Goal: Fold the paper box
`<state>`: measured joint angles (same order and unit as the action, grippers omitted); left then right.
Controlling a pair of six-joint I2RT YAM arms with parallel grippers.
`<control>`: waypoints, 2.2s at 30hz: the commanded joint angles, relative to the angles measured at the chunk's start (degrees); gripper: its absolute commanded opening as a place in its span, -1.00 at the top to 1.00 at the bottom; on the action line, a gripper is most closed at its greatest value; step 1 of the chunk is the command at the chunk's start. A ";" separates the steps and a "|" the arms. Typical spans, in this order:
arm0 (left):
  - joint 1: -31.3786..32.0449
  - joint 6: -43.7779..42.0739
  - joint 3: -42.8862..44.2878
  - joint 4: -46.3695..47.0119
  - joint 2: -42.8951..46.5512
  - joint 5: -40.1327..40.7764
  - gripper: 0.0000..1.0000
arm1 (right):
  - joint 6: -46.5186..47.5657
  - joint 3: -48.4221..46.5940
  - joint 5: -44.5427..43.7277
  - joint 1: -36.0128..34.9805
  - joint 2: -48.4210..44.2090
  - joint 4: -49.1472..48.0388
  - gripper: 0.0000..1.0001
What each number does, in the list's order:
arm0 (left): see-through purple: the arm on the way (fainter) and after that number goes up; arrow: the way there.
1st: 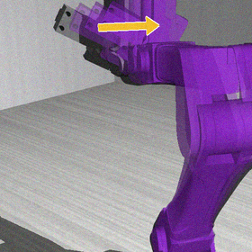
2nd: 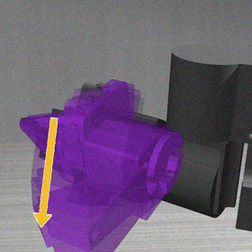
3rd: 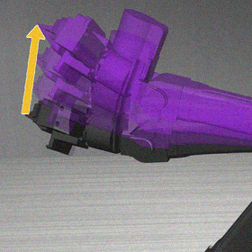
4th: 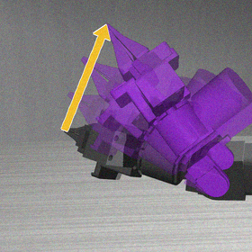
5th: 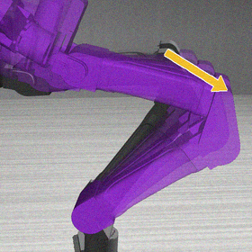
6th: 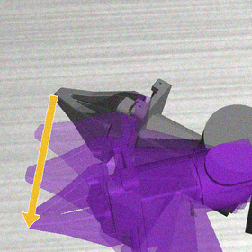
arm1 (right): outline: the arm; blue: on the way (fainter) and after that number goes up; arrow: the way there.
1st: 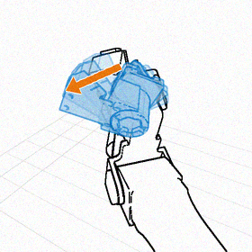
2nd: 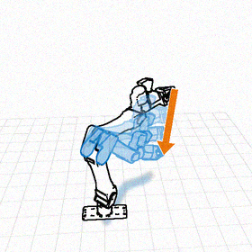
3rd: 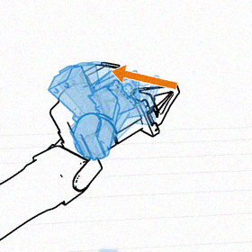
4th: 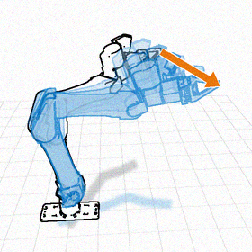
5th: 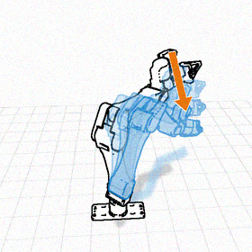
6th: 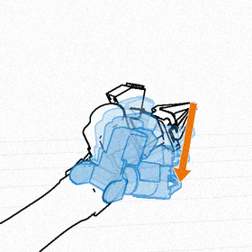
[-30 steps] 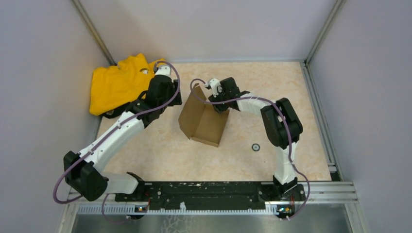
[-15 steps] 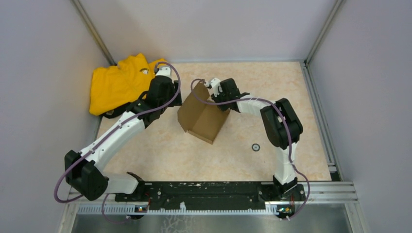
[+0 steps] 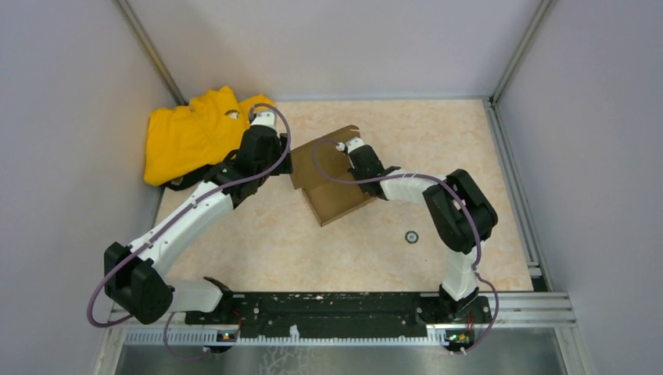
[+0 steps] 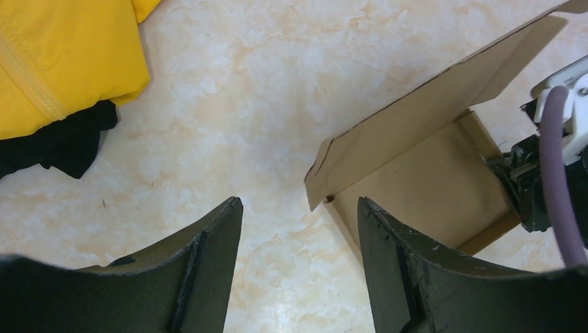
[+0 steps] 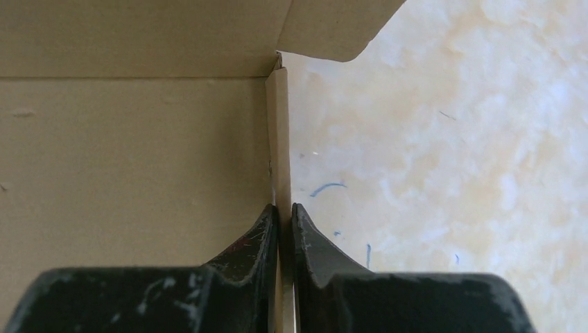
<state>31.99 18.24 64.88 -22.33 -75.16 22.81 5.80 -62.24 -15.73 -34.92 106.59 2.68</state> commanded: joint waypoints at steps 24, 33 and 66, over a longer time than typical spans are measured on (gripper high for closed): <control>4.93 4.19 -0.72 3.41 -14.43 -3.38 -0.32 | -30.35 1.39 -25.31 -4.13 -3.67 12.40 1.00; 7.27 3.11 0.92 10.55 -22.49 -1.45 -0.30 | -31.14 4.05 -22.14 -4.46 -3.23 9.15 1.00; 8.00 -1.94 1.47 24.36 -34.85 1.58 0.38 | -30.19 7.25 -19.69 -4.47 -4.52 4.98 1.00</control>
<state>39.72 16.97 64.75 -0.78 -108.36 23.05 -24.25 -56.60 -38.06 -38.63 103.31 8.08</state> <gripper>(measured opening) 0.338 0.065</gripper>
